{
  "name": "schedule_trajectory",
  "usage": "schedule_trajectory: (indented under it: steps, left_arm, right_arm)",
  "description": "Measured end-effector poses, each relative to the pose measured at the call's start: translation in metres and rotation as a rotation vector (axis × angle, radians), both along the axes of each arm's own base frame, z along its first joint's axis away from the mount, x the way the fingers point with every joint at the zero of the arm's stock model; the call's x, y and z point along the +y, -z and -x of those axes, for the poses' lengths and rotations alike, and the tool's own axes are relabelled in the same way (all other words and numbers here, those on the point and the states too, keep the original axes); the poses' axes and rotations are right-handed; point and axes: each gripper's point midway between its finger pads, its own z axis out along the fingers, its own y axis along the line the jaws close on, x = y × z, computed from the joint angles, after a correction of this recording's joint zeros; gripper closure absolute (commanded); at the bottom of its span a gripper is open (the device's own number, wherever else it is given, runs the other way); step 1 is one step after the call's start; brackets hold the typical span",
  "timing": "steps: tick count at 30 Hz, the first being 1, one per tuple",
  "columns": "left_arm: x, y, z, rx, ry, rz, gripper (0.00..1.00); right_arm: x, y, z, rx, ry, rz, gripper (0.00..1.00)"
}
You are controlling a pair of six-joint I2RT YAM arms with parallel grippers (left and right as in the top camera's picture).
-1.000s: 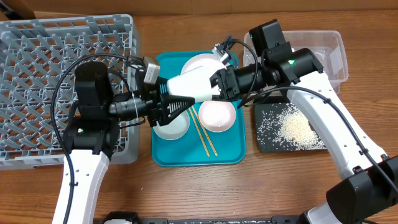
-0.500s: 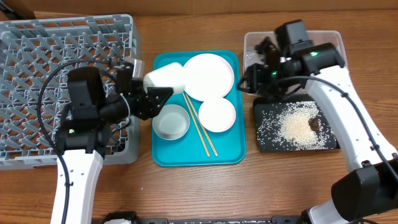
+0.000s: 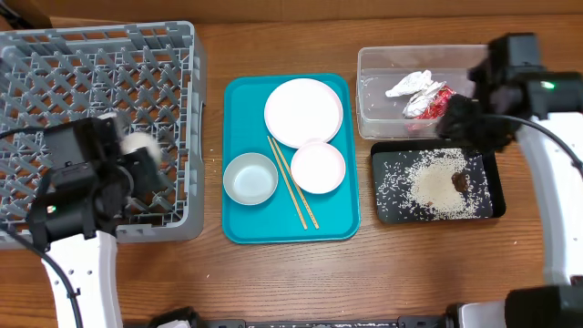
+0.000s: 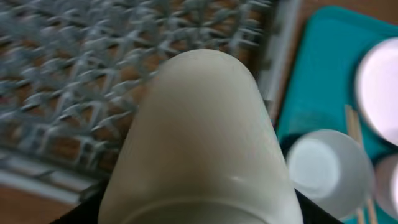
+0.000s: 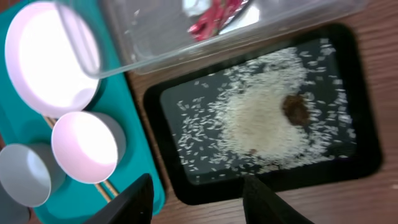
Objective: Sort waste into correct bins and load items into the dishwasher
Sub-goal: 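Place the white cup upside down in the dish rack with left gripper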
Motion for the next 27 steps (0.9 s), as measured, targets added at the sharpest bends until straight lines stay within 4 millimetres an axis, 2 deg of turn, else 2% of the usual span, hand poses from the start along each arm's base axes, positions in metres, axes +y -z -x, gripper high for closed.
schedule_trajectory:
  steps: [2,6,14,18,22,23,24,26,27]
  left_arm:
    - [0.016,0.0,0.005,0.008,-0.076,-0.023,0.93]
    - [0.037,0.009,0.007,0.041,-0.166,-0.034,0.96]
    - [0.065,0.055,-0.007,0.169,-0.241,-0.004,0.96]
    - [0.072,0.074,-0.015,0.207,-0.255,0.016,0.94]
    - [0.073,0.094,-0.02,0.252,-0.252,0.038,0.78]
    - [0.073,0.101,-0.021,0.274,-0.251,0.045,0.51]
    - [0.073,0.11,-0.021,0.301,-0.25,0.054,0.32]
    - [0.073,0.118,-0.021,0.322,-0.249,0.063,0.13]
    - [0.073,0.121,-0.021,0.33,-0.248,0.066,0.08]
  right_arm:
    - [-0.009,-0.003,0.004,0.0,0.024,0.009,0.52]
    - [-0.012,-0.003,0.008,0.012,0.033,0.018,0.52]
    - [-0.013,-0.002,0.011,0.025,0.033,0.022,0.52]
    - [-0.013,-0.002,0.011,0.026,0.032,0.022,0.52]
    - [-0.013,-0.002,0.011,0.027,0.032,0.022,0.52]
    - [-0.013,-0.002,0.012,0.028,0.032,0.022,0.52]
    - [-0.013,-0.001,0.012,0.031,0.032,0.022,0.52]
    - [-0.013,-0.001,0.014,0.037,0.032,0.022,0.52]
    - [-0.013,-0.001,0.014,0.039,0.032,0.021,0.52]
